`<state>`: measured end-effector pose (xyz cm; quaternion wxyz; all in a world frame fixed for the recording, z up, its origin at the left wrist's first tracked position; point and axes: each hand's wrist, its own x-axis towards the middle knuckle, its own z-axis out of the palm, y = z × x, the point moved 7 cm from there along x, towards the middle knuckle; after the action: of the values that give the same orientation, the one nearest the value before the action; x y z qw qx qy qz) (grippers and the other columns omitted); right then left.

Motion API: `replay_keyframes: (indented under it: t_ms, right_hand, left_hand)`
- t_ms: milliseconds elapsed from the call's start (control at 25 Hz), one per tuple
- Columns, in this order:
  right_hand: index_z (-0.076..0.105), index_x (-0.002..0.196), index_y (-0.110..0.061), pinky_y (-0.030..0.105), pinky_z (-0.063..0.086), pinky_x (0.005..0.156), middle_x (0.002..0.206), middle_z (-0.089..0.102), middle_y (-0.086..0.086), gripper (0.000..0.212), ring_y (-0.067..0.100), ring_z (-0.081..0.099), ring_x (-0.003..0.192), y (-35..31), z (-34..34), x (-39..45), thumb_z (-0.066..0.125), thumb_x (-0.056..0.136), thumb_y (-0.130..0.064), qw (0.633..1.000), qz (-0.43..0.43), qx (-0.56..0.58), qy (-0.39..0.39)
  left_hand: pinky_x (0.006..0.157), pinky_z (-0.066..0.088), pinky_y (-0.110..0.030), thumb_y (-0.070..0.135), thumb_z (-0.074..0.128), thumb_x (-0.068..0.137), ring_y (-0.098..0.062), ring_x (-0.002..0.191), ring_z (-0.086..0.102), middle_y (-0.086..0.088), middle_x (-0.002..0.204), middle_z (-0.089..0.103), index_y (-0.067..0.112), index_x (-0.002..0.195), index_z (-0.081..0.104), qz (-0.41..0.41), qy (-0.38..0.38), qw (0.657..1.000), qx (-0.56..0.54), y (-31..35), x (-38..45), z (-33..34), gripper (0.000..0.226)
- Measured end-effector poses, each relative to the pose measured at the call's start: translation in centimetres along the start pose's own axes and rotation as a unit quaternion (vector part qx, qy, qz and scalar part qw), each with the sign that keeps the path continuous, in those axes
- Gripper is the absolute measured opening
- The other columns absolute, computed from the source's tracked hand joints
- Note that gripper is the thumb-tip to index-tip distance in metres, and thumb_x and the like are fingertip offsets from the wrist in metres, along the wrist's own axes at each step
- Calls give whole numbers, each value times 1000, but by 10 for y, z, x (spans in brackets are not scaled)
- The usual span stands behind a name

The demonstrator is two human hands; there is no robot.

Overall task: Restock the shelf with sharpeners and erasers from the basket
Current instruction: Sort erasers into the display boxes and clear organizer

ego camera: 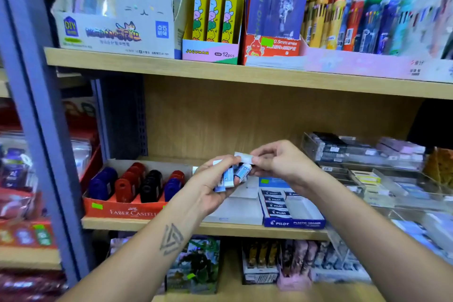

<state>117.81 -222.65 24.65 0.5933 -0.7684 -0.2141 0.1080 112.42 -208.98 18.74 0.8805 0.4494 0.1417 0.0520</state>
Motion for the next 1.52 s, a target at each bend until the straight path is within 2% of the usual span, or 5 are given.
replay_keyframes:
  t_ms: [280, 600, 1160, 1360, 1520]
  right_hand:
    - [68, 97, -3, 32, 57, 75, 88, 72, 16, 6, 21, 71, 79, 12, 28, 13, 64, 94, -6, 999, 2, 47, 24]
    - [76, 103, -18, 12, 41, 56, 80, 66, -4, 17, 8, 57, 70, 45, 75, 4, 74, 86, -20, 929, -32, -358, -90]
    - [80, 98, -20, 14, 44, 76, 87, 65, -17, 16, 2, 61, 84, 56, 111, -5, 69, 88, -15, 939, -57, -307, -145]
    - [66, 116, -9, 30, 55, 78, 104, 71, 15, 43, 24, 70, 87, 28, 49, -16, 65, 81, 16, 994, -41, 88, -53]
    - [72, 105, -9, 20, 52, 70, 98, 73, 8, 35, 17, 70, 80, 21, 28, -23, 77, 76, 9, 995, -81, 31, -41]
  left_hand:
    - [40, 49, -20, -13, 67, 78, -24, 58, 64, -17, 77, 67, 12, 83, 63, 87, 90, 992, 33, 38, -6, -41, 26]
    - [46, 51, -24, -11, 77, 73, -28, 64, 69, -16, 93, 67, 10, 91, 65, 165, 80, 980, 80, 69, -28, -48, 29]
    - [45, 50, -25, -10, 77, 72, -25, 52, 65, -18, 94, 64, 11, 89, 65, 159, 66, 980, 98, 51, -26, -53, 30]
    - [45, 50, -26, -11, 79, 70, -23, 56, 65, -16, 89, 63, 10, 92, 65, 148, 38, 982, 113, 35, -22, -35, 33]
    - [45, 50, -26, -12, 78, 72, -22, 56, 64, -17, 90, 64, 10, 91, 65, 128, 24, 985, 115, 15, -16, -18, 33]
